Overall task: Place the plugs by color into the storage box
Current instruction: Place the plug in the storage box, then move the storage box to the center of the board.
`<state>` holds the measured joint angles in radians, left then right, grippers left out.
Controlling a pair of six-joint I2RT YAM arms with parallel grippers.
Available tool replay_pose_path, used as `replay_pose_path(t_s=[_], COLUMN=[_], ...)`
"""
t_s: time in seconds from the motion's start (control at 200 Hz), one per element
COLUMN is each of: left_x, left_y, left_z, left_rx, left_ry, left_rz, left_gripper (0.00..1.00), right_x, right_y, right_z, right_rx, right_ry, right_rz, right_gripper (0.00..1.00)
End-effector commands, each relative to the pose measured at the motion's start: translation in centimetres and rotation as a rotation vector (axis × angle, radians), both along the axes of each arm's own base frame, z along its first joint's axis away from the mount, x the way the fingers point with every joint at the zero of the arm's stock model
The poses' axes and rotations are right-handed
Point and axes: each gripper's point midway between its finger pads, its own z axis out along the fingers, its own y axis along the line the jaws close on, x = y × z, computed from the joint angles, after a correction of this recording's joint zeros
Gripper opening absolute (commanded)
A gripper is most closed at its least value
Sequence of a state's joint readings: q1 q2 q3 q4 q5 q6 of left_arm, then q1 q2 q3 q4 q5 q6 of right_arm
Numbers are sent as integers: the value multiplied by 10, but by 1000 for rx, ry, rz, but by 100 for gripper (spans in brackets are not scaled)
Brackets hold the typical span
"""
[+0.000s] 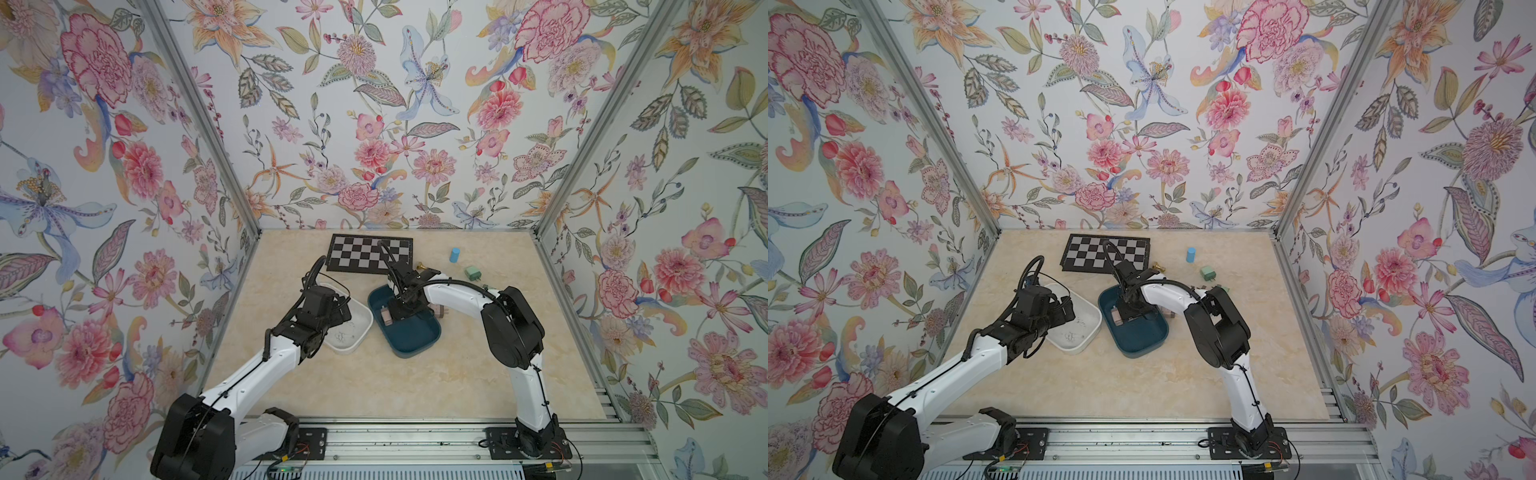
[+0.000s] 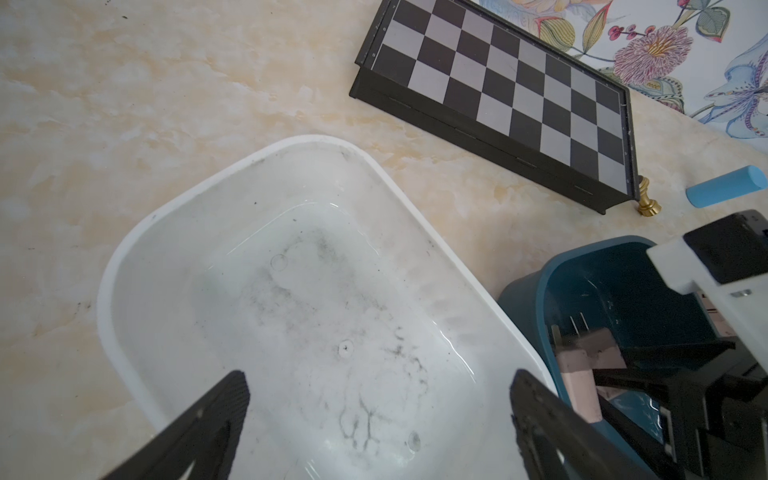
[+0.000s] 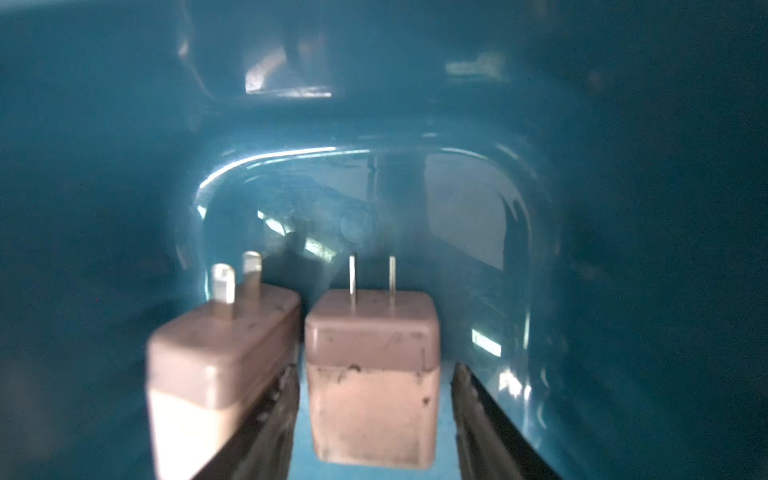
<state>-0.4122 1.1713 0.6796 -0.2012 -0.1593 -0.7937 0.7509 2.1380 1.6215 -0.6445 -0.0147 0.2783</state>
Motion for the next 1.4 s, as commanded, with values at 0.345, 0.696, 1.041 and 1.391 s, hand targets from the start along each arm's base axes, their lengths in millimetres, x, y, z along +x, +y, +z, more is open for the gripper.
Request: replay_pose_path(t_s=[0.345, 0.696, 1.041, 1.391], left_x=[-39, -68, -81, -80], left_y=[9, 10, 77, 151], left_z=[-15, -60, -84, -72], left_rx=[-25, -74, 67, 125], left_ry=[74, 175, 248, 238], left_rz=[9, 11, 251, 442], left_gripper=[99, 99, 90, 89], right_x=[-15, -13, -30, -52], right_y=[-60, -101, -76, -18], right_z=[88, 65, 39, 32], right_rx=[66, 107, 149, 201], right_ry=[-122, -21, 63, 108], right_rz=[-76, -133, -90, -11], right_gripper=[82, 84, 82, 81])
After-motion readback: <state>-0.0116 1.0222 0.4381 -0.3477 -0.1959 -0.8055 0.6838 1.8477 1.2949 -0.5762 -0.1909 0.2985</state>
